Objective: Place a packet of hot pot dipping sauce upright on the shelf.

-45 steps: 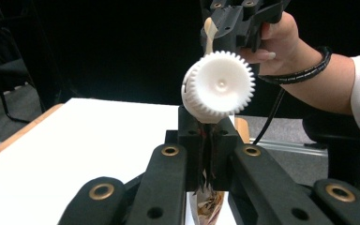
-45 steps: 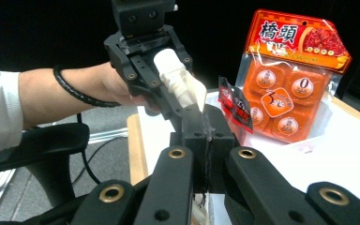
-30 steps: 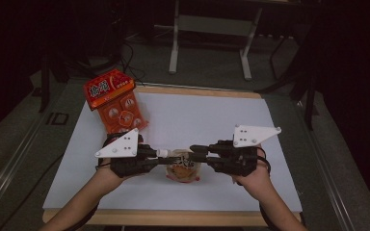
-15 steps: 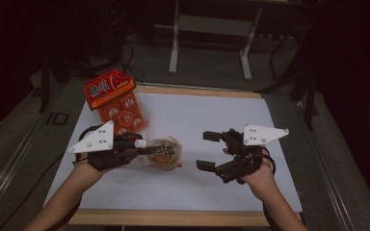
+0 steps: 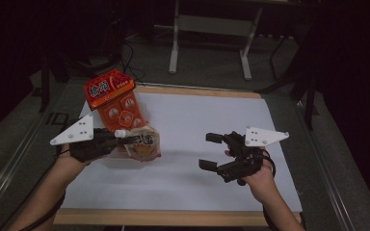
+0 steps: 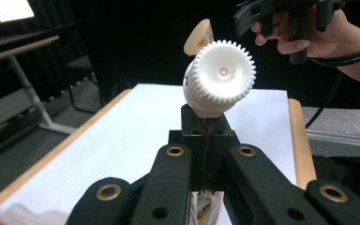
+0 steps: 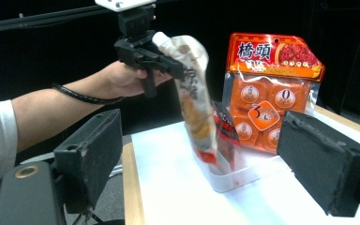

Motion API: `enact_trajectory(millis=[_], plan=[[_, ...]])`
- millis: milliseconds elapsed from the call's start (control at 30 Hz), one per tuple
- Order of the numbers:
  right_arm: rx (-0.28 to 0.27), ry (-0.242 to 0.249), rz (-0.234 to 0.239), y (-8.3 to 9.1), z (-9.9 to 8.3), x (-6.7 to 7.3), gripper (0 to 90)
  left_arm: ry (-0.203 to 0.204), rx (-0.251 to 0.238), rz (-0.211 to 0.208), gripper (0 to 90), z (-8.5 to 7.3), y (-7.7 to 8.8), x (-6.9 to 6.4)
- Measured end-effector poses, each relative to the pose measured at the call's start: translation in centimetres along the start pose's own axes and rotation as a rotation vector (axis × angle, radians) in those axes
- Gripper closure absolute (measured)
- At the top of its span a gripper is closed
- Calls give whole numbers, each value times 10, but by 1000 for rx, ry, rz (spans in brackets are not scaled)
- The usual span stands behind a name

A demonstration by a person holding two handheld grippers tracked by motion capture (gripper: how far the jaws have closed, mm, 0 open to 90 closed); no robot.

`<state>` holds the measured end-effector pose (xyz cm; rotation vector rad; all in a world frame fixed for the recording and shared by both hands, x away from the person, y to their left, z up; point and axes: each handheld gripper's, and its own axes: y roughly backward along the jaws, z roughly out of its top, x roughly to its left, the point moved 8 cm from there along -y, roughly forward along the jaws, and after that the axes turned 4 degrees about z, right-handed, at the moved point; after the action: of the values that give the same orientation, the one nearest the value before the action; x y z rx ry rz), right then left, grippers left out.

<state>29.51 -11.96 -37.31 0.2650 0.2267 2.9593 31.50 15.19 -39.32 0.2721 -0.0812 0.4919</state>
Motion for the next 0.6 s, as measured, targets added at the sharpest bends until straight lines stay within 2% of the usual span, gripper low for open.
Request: enact_trajectory(millis=[200, 333, 367, 433, 600], plan=[[4, -8, -1, 0, -4, -2, 149, 19, 25, 21, 897, -17, 7, 18], [6, -13, 2, 0, -7, -2, 150, 31, 47, 50, 897, -29, 11, 29], [6, -14, 4, 0, -7, -3, 150, 45, 50, 44, 896, -32, 13, 31], [10, -16, 2, 0, -8, -3, 150, 44, 54, 56, 897, -37, 15, 35], [12, -21, 2, -1, -11, -5, 151, 57, 59, 45, 896, -49, 20, 39]])
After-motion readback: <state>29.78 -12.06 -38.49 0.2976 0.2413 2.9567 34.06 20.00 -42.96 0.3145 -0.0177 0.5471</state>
